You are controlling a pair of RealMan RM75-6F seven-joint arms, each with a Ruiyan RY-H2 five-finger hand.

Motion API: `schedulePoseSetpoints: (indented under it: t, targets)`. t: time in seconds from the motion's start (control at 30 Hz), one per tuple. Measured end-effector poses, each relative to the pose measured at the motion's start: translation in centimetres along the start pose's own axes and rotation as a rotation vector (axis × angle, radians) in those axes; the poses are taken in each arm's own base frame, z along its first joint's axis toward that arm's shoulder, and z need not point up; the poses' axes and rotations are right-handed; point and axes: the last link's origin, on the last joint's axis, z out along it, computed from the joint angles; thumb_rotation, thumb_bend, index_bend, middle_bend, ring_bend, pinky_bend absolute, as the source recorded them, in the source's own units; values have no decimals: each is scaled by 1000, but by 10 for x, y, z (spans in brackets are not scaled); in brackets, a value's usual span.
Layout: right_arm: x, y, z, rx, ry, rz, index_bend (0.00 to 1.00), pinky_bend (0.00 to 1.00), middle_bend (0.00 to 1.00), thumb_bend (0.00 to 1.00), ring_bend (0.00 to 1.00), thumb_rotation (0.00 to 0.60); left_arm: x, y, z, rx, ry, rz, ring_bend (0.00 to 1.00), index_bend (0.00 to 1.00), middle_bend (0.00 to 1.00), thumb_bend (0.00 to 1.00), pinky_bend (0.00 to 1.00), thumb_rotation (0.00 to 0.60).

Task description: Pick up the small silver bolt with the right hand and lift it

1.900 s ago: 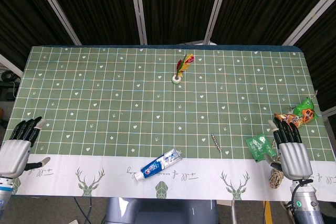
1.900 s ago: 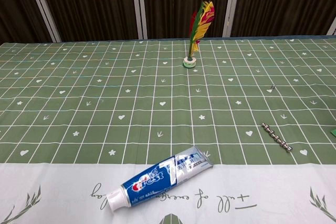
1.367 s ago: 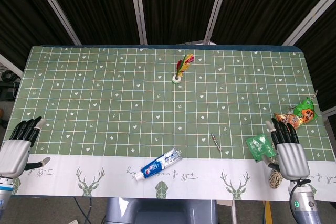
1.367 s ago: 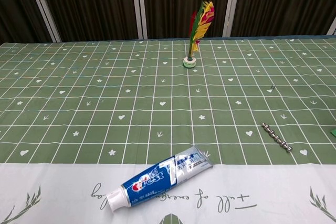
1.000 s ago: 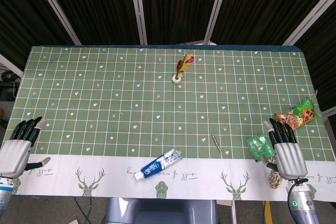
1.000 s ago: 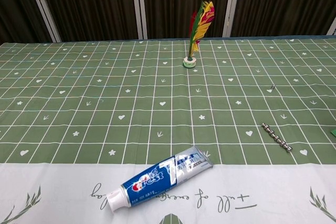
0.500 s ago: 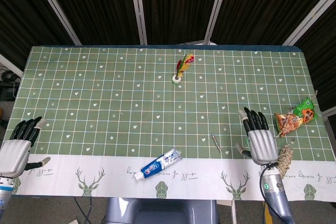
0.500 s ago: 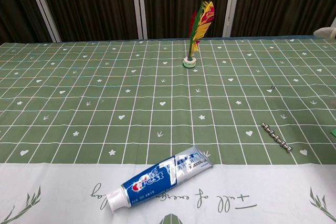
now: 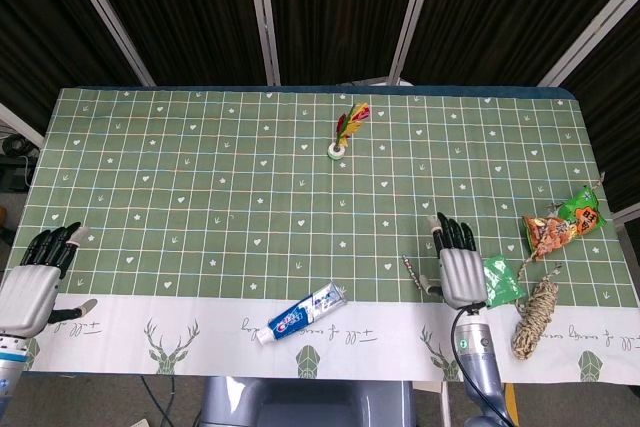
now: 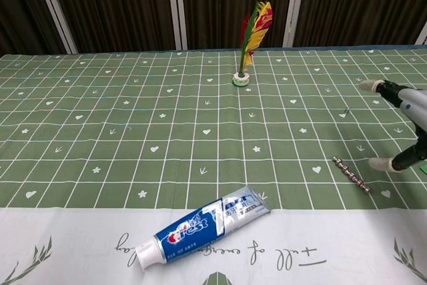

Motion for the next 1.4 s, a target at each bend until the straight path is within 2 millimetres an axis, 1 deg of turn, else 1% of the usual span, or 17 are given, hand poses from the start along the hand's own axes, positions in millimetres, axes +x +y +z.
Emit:
schedulePoseSetpoints:
  t: [0.13, 0.4, 0.7, 1.03, 1.4]
  targets:
    - [-14, -1, 0, -22, -43, -7, 0, 0, 0, 127, 0, 600, 0, 0, 0, 1, -3, -1, 0, 0, 0, 0, 0, 600]
    - [-25, -2, -2, -47, -72, 10, 0, 0, 0, 127, 0, 600, 0, 0, 0, 2, 0, 1, 0, 0, 0, 0, 0, 600]
    - [-30, -5, -4, -54, -84, 39, 0, 0, 0, 127, 0, 600, 0, 0, 0, 4, 3, 5, 0, 0, 0, 0, 0, 600]
    - [-36, -3, -1, -72, -96, 43, 0, 0, 0, 128, 0, 600, 0, 0, 0, 4, 3, 3, 0, 0, 0, 0, 0, 600]
    - [-39, 0, 4, -89, -95, 33, 0, 0, 0, 127, 0, 600, 0, 0, 0, 7, 3, 2, 0, 0, 0, 0, 0, 600]
